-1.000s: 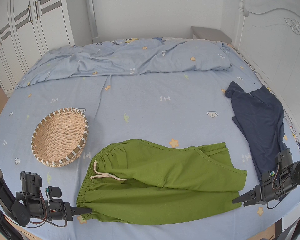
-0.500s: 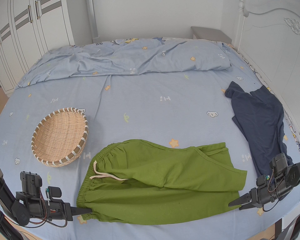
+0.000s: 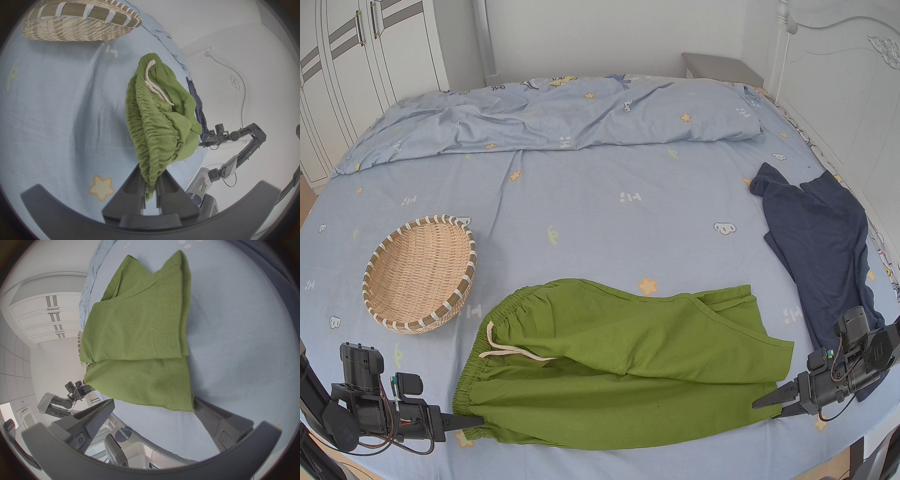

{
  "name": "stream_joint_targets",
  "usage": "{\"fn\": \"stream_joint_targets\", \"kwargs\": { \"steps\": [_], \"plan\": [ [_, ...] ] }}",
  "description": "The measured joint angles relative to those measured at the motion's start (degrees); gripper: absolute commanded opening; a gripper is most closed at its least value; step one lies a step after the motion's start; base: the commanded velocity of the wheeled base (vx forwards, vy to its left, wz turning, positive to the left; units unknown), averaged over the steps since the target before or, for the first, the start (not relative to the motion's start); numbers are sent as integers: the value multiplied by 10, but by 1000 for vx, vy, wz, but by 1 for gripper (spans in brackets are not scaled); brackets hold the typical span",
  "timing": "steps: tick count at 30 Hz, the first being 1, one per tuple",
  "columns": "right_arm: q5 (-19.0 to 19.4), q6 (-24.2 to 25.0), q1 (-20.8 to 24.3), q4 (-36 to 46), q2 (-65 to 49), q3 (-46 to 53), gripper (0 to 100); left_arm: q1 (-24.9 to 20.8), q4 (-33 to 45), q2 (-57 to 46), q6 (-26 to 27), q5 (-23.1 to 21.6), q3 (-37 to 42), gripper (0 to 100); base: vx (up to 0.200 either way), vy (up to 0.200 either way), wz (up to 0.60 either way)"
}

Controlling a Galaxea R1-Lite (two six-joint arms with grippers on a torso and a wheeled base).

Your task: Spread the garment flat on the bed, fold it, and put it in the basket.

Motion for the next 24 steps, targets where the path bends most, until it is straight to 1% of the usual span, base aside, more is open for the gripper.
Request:
{"fn": "stream_joint_targets", "kwargs": {
  "steps": [12,13,24],
  "plan": [
    [3,0,-28,0,13,-4,100,1,-1,2,0,1,0,0,0,0,0],
    [3,0,-30,0,13,-4,0,1,-1,2,1,1,0,0,0,0,0],
    [1,0,-33,-1,15,-4,0,1,0,2,0,1,0,0,0,0,0]
  ]
}}
